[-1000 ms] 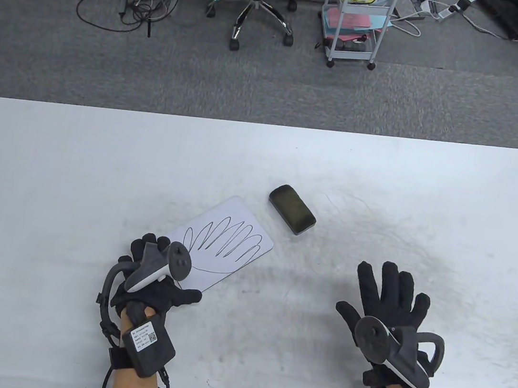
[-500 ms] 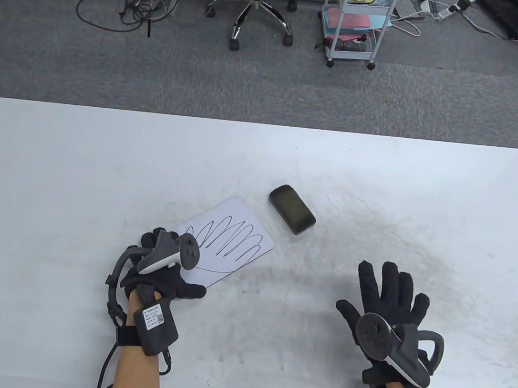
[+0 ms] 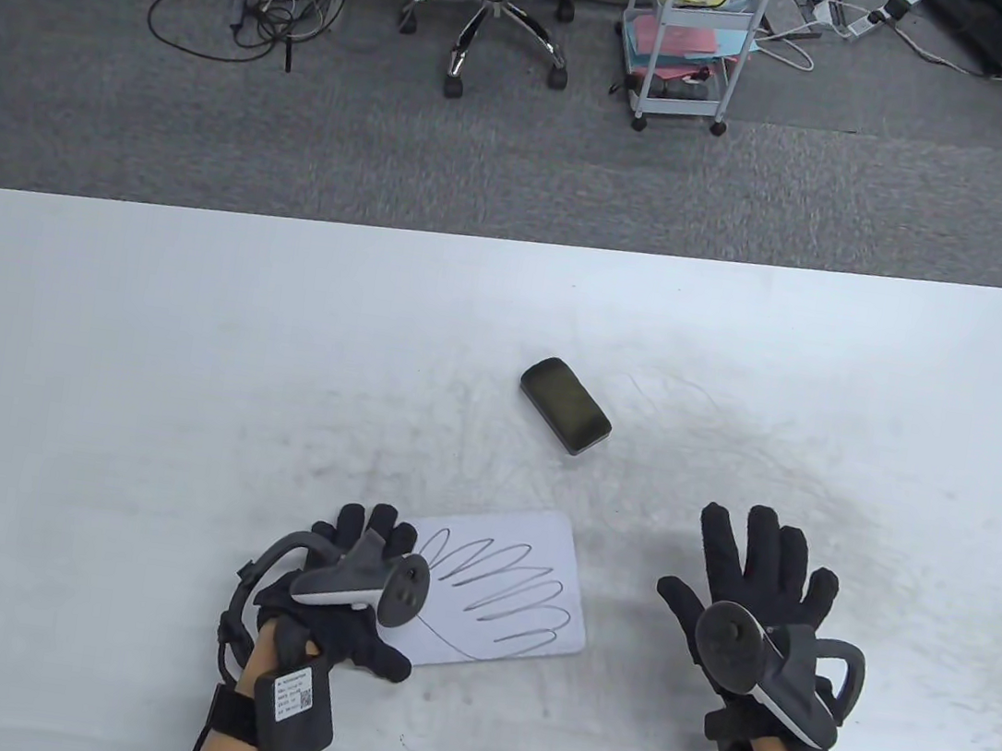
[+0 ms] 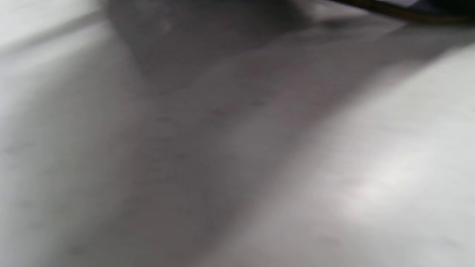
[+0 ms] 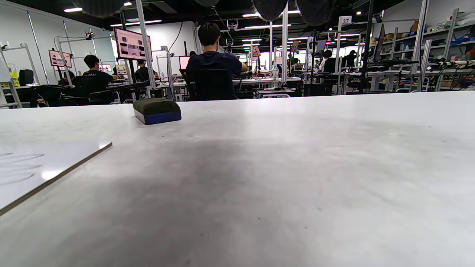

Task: Wipe the whiteboard with a whiteboard eraser

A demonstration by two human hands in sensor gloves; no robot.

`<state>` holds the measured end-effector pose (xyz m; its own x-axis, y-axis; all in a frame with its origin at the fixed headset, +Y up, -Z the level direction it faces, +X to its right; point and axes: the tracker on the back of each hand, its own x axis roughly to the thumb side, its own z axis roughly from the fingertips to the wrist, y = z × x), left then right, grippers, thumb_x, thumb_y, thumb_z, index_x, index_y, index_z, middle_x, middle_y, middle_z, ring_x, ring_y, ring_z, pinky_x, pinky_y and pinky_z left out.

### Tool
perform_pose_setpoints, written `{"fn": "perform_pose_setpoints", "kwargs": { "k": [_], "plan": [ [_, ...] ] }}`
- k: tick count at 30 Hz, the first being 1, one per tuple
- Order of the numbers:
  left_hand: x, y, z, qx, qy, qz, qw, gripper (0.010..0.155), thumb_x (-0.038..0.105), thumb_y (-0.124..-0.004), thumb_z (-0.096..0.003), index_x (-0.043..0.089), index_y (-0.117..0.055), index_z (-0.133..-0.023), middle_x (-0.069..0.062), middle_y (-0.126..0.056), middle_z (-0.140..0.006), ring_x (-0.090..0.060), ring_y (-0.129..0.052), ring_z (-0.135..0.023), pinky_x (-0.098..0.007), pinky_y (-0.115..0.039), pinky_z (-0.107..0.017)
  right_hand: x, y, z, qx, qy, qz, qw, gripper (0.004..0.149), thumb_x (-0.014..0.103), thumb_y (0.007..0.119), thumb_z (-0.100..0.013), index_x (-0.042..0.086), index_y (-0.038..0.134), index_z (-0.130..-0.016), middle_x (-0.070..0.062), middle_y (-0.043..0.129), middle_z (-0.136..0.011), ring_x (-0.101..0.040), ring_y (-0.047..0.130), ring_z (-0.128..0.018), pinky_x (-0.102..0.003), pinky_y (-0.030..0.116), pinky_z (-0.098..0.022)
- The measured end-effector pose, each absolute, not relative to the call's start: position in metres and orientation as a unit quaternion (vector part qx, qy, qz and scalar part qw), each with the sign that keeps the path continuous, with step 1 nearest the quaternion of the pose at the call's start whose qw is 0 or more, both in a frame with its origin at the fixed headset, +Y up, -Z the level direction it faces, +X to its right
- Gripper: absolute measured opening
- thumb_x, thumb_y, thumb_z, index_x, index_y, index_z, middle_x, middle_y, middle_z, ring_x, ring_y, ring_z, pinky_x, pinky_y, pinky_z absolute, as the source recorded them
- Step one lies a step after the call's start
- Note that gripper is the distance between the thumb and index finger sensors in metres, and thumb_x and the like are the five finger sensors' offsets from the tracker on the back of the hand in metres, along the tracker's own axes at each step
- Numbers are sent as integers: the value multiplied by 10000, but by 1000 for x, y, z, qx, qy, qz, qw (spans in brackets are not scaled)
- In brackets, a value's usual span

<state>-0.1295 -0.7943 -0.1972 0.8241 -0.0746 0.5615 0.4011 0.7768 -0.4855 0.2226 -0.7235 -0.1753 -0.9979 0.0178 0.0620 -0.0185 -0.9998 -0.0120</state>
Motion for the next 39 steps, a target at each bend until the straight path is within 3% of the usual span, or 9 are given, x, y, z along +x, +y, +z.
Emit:
{"fn": "perform_pose_setpoints", "kwargs": {
  "k": [4,11,16,19,20,24,26,35,39],
  "plan": [
    [-112,-794,-180,-284,-305,-141,898,1323,799,-661,-199,77,-48,-1124,-275,-20,-1172,-585,-175,-1052,-664,-368,-769,223,-723,-175,27,-4,1000,5,768,659,422,-633,219,226,-1230,-307,274,-1291,-612,386,-1128,-831,382,-702],
    [-112,-793,-179,-291,-299,-139,898,1325,794,-653,-195,78,-24,-1116,-274,3,-1162,-558,-141,-1057,-660,-350,-771,220,-729,-181,15,15,1000,1,780,633,524,-645,181,273,-1229,-322,352,-1274,-594,461,-1116,-815,414,-713],
    [-112,-793,-179,-295,-300,-139,897,1323,793,-649,-202,73,-13,-1111,-278,16,-1155,-559,-128,-1053,-663,-342,-770,199,-726,-216,-6,46,997,-54,717,622,574,-653,288,271,-1210,-204,400,-1299,-537,529,-1124,-770,455,-757],
    [-112,-793,-179,-297,-301,-139,896,1323,792,-646,-203,70,-8,-1109,-280,22,-1152,-560,-123,-1052,-665,-338,-770,172,-726,-254,-17,89,994,-56,753,636,552,-657,282,188,-1213,-225,353,-1305,-536,489,-1141,-769,432,-770],
    [-112,-793,-179,-296,-302,-139,895,1323,793,-644,-203,69,-7,-1109,-281,22,-1151,-563,-122,-1050,-665,-337,-769,159,-728,-274,-16,123,991,-48,787,643,536,-657,253,141,-1215,-255,326,-1301,-541,464,-1145,-776,415,-768],
    [-112,-793,-179,-298,-303,-137,895,1322,792,-644,-206,68,-3,-1107,-282,27,-1149,-562,-115,-1049,-667,-331,-767,133,-738,-312,3,146,989,-17,877,637,536,-649,139,79,-1207,-319,286,-1272,-547,438,-1136,-776,405,-764],
    [-112,-793,-179,-299,-303,-137,894,1323,792,-644,-206,66,0,-1106,-285,30,-1147,-563,-112,-1047,-669,-327,-767,122,-746,-326,2,152,988,-15,886,635,552,-645,142,79,-1208,-303,291,-1275,-534,438,-1140,-775,393,-769],
    [-113,-793,-180,-307,-308,-133,891,1319,791,-640,-219,60,18,-1097,-291,54,-1134,-565,-85,-1037,-675,-303,-762,94,-767,-357,0,144,988,-59,877,668,574,-611,210,127,-1211,-259,338,-1279,-502,509,-1123,-771,402,-765],
    [-113,-793,-180,-310,-310,-132,889,1320,795,-637,-224,58,29,-1094,-292,66,-1128,-567,-74,-1031,-677,-292,-759,88,-772,-364,-17,168,983,-71,832,622,566,-627,218,127,-1207,-218,340,-1281,-482,519,-1117,-769,397,-766]
  ]
}}
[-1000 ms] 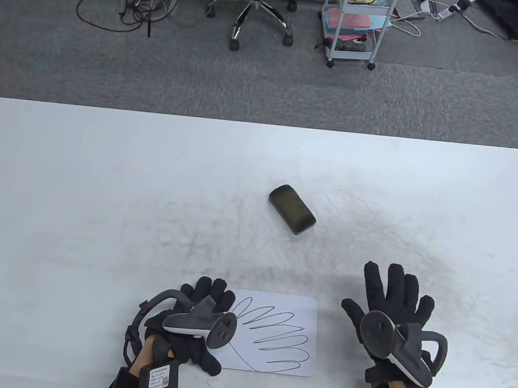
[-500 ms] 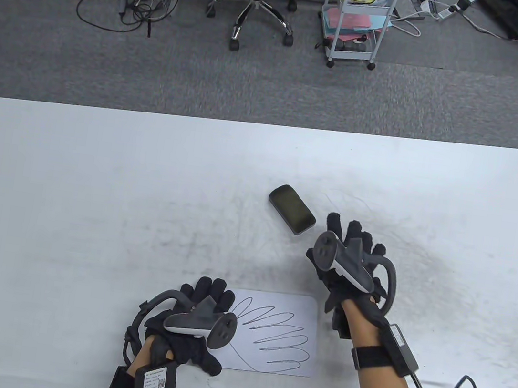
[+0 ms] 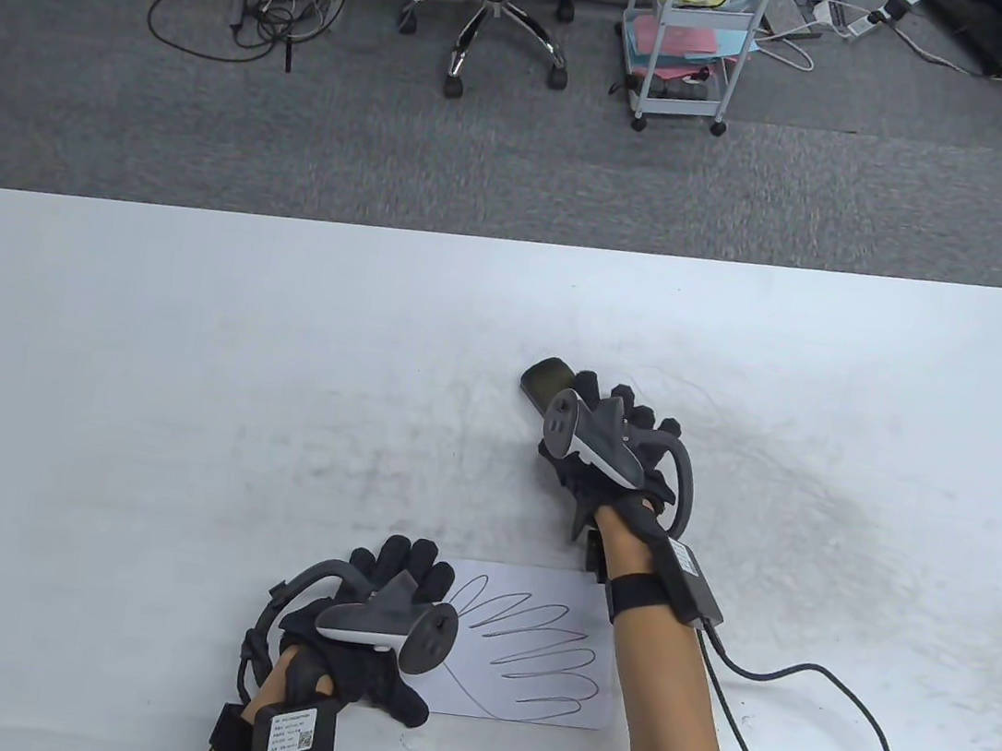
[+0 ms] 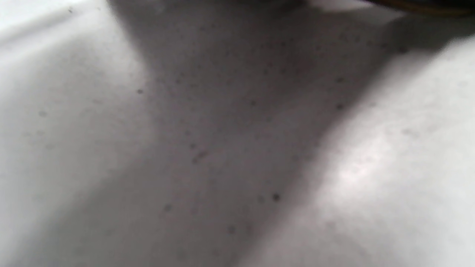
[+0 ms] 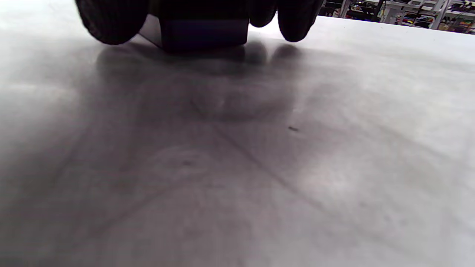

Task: Wipe the whiteboard with a whiteboard eraser

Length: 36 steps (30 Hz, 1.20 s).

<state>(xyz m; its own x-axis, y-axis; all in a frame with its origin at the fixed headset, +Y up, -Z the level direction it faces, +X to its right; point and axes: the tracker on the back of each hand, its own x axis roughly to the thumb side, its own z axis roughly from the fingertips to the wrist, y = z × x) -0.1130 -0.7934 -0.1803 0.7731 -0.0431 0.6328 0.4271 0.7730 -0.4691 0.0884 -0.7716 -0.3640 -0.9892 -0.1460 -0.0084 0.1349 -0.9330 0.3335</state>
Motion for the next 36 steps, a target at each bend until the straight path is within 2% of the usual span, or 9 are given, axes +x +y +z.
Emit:
{"fn": "perform_pose_setpoints", "kwargs": {
  "k": [4,12,15,21,26,28,29,31,36],
  "plan": [
    [-113,-793,-180,-311,-310,-131,889,1318,797,-634,-226,61,32,-1092,-289,69,-1127,-564,-69,-1031,-676,-288,-759,85,-772,-364,18,-130,-989,69,739,522,592,-645,216,217,-1203,-129,450,-1252,-473,588,-1086,-747,440,-767],
    [-114,-793,-181,-314,-311,-130,887,1316,798,-635,-235,59,39,-1090,-291,77,-1122,-566,-61,-1026,-676,-281,-757,113,-751,-350,-50,-105,-993,31,816,456,663,-642,-49,289,-1162,-297,589,-1150,-474,823,-947,-622,730,-704],
    [-114,-793,-181,-315,-311,-131,887,1315,797,-636,-236,58,37,-1090,-292,76,-1121,-565,-62,-1026,-676,-282,-757,135,-738,-333,-63,-66,-996,17,841,483,695,-631,-65,288,-1121,-289,621,-1123,-460,861,-907,-588,782,-672],
    [-113,-793,-181,-315,-309,-133,888,1315,798,-634,-234,61,39,-1089,-290,75,-1122,-562,-63,-1029,-674,-284,-759,180,-715,-295,-81,-1,-997,-12,809,522,695,-631,-9,328,-1119,-286,656,-1103,-449,868,-882,-559,804,-656],
    [-113,-793,-181,-314,-308,-133,888,1313,800,-633,-234,63,38,-1090,-286,76,-1123,-560,-65,-1030,-673,-286,-759,220,-687,-262,-98,103,-985,-103,552,529,638,-655,244,584,-1125,-314,675,-1078,-456,841,-836,-580,771,-649],
    [-113,-793,-181,-314,-308,-133,888,1313,800,-633,-236,63,38,-1090,-286,74,-1123,-560,-64,-1030,-672,-285,-759,230,-675,-253,-101,109,-983,-103,612,529,645,-647,201,540,-1153,-335,673,-1073,-450,849,-822,-577,777,-642],
    [-113,-793,-181,-314,-308,-133,888,1313,801,-633,-235,63,38,-1090,-286,76,-1123,-559,-63,-1031,-672,-285,-760,233,-670,-251,-100,106,-985,-95,772,551,654,-636,42,423,-1168,-327,684,-1071,-423,869,-816,-552,800,-636],
    [-113,-793,-181,-314,-308,-133,888,1313,800,-633,-235,64,38,-1090,-286,76,-1123,-560,-64,-1030,-673,-285,-759,244,-658,-244,-87,93,-987,-103,936,591,724,-596,-57,292,-1116,-295,705,-1056,-375,906,-796,-503,841,-620],
    [-113,-793,-181,-314,-309,-132,888,1314,801,-632,-235,64,41,-1090,-286,79,-1121,-559,-60,-1030,-673,-282,-758,262,-649,-229,-79,151,-968,-184,847,580,938,-470,68,583,-1044,-255,833,-989,-350,1010,-709,-446,934,-539]
  ]
}}
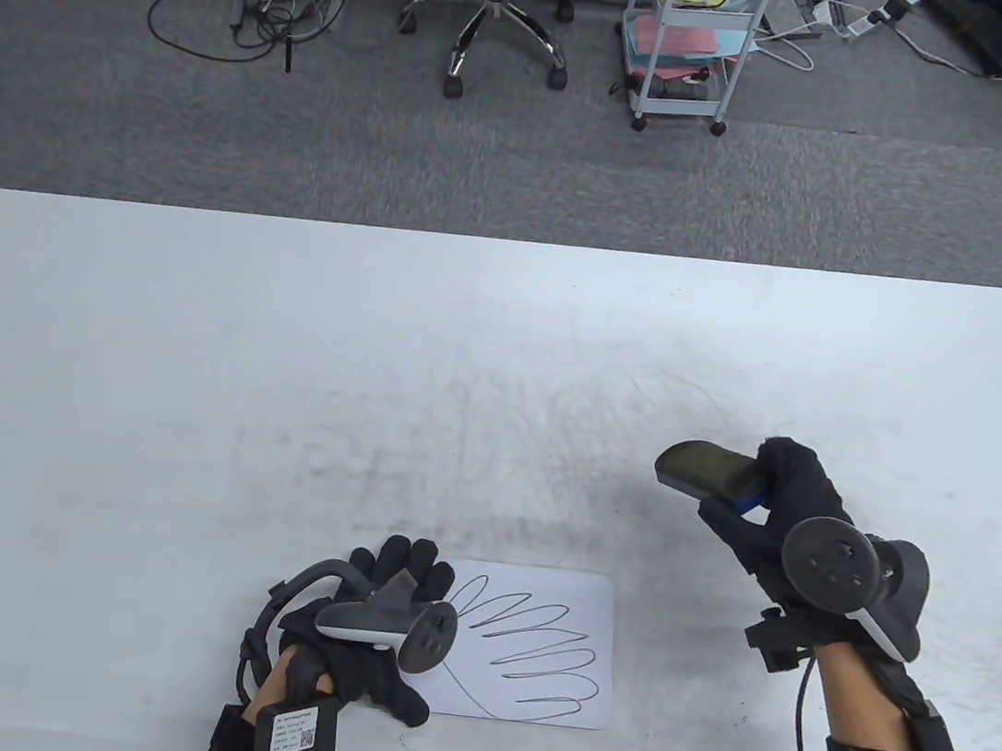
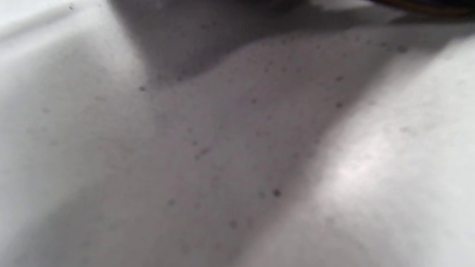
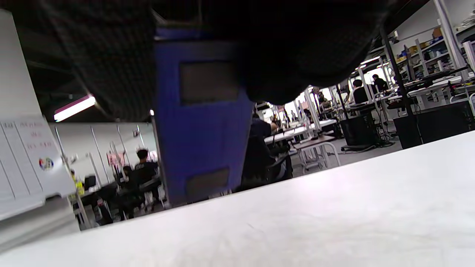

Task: Wipe the whiteboard with a whiteboard eraser

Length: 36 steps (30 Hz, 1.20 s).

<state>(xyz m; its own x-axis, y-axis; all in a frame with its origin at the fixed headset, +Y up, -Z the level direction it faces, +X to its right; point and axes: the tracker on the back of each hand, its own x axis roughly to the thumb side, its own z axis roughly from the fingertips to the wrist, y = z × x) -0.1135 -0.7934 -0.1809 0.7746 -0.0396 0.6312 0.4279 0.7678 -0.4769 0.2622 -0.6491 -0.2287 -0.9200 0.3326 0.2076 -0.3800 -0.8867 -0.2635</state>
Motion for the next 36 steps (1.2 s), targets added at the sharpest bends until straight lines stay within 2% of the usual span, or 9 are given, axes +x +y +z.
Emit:
{"fn": "perform_pose_setpoints", "kwargs": {
  "k": [4,7,9,12,19,23,27,33,36],
  "plan": [
    [-114,-793,-181,-314,-309,-131,888,1314,802,-631,-236,64,42,-1090,-286,81,-1121,-559,-58,-1030,-674,-280,-757,267,-656,-223,93,-161,961,206,635,543,842,-563,158,704,-1049,-288,799,-1027,-452,950,-820,-578,873,-611],
    [-114,-793,-181,-315,-309,-131,888,1313,802,-631,-236,65,42,-1089,-285,79,-1120,-559,-59,-1029,-673,-280,-757,267,-664,-224,115,-122,962,215,608,474,624,-654,124,564,-1147,-333,658,-1106,-575,783,-994,-709,742,-697],
    [-114,-793,-181,-315,-308,-131,888,1314,803,-631,-236,65,44,-1089,-285,82,-1120,-559,-57,-1029,-673,-279,-757,265,-669,-226,129,-81,959,238,662,419,550,-671,37,385,-1186,-392,542,-1123,-567,811,-972,-705,723,-709],
    [-114,-793,-181,-315,-309,-131,888,1311,803,-630,-239,67,44,-1089,-283,82,-1120,-559,-57,-1029,-673,-280,-757,261,-674,-227,122,-84,959,240,851,428,602,-652,-127,168,-1129,-400,557,-1102,-470,905,-907,-635,801,-680],
    [-114,-794,-181,-316,-309,-128,888,1311,804,-629,-239,71,48,-1089,-281,88,-1118,-556,-51,-1028,-675,-273,-755,254,-685,-216,90,-161,950,254,835,538,877,-531,-19,514,-1036,-260,772,-1046,-375,1013,-819,-577,874,-630],
    [-115,-794,-181,-316,-308,-128,888,1311,804,-629,-239,70,48,-1089,-282,88,-1118,-556,-50,-1028,-678,-273,-753,250,-690,-210,136,-159,945,252,635,486,748,-614,60,643,-1074,-302,736,-1104,-410,947,-838,-628,790,-662],
    [-115,-794,-181,-316,-308,-128,888,1310,805,-628,-239,75,51,-1088,-278,91,-1118,-553,-47,-1029,-678,-270,-753,234,-695,-205,233,-42,965,116,593,411,624,-649,101,546,-1148,-373,533,-1190,-472,762,-967,-680,624,-744],
    [-115,-794,-181,-318,-309,-127,888,1310,806,-627,-239,75,54,-1087,-277,96,-1116,-552,-41,-1027,-681,-266,-751,207,-709,-193,309,-2,951,-20,569,398,733,-595,173,624,-1107,-295,617,-1171,-456,779,-988,-667,632,-766],
    [-115,-794,-181,-318,-309,-127,887,1310,805,-626,-241,73,56,-1086,-278,98,-1114,-553,-40,-1025,-681,-264,-751,193,-719,-188,346,5,938,-24,719,412,838,-544,67,585,-1123,-242,703,-1149,-425,838,-976,-644,683,-760]
  ]
}}
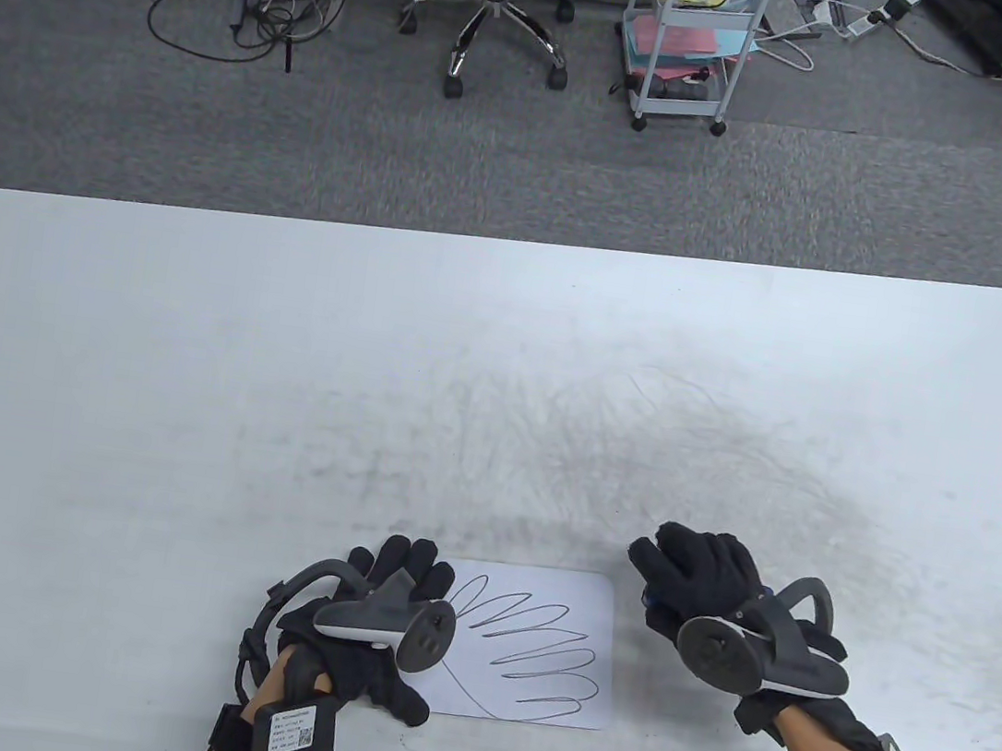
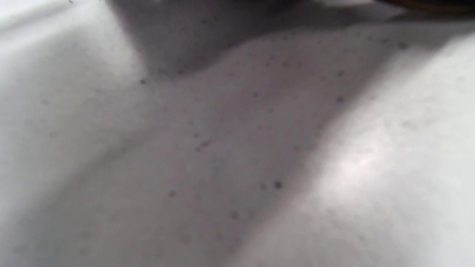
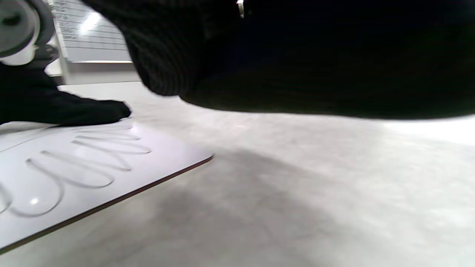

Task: Wipe the whiteboard with a whiteboard eraser

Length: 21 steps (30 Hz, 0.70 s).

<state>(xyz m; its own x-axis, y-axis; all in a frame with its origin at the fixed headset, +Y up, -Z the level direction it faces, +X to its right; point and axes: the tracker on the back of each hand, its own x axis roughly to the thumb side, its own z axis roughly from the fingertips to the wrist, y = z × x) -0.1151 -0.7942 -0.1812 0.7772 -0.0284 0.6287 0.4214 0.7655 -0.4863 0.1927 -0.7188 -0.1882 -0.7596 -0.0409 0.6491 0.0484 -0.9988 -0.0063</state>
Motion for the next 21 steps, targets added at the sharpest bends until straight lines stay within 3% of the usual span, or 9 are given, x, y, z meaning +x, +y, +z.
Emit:
{"fn": "perform_pose_setpoints", "kwargs": {
  "k": [8,12,15,18,21],
  "plan": [
    [-115,-794,-181,-318,-308,-127,888,1312,804,-625,-238,73,58,-1086,-276,99,-1114,-551,-38,-1026,-682,-265,-750,152,-741,-193,-401,-12,-915,35,656,411,893,-513,78,677,-1035,-196,751,-1132,-397,866,-976,-619,708,-763],
    [-115,-794,-181,-318,-308,-126,887,1311,806,-625,-238,75,59,-1085,-274,101,-1114,-551,-38,-1025,-682,-263,-750,153,-747,-201,-405,-11,-911,70,612,419,895,-511,90,722,-998,-184,763,-1126,-383,882,-969,-607,720,-761],
    [-115,-795,-181,-319,-309,-126,887,1310,805,-625,-240,73,60,-1085,-276,101,-1113,-552,-35,-1024,-683,-261,-749,162,-753,-202,-401,-1,-915,41,550,437,877,-523,136,773,-971,-164,759,-1124,-367,874,-974,-588,715,-768],
    [-115,-795,-181,-318,-309,-126,887,1310,805,-624,-241,71,58,-1085,-276,100,-1114,-552,-37,-1024,-684,-262,-749,169,-754,-196,-398,-6,-908,133,519,532,722,-578,277,693,-1029,-190,666,-1186,-389,845,-1001,-607,727,-750],
    [-115,-794,-181,-316,-308,-129,888,1312,805,-621,-235,72,56,-1086,-276,96,-1115,-551,-42,-1028,-687,-270,-750,176,-760,-190,-385,-13,-896,221,586,573,556,-615,372,435,-1152,-256,639,-1200,-430,836,-985,-683,715,-724]
  ]
}}
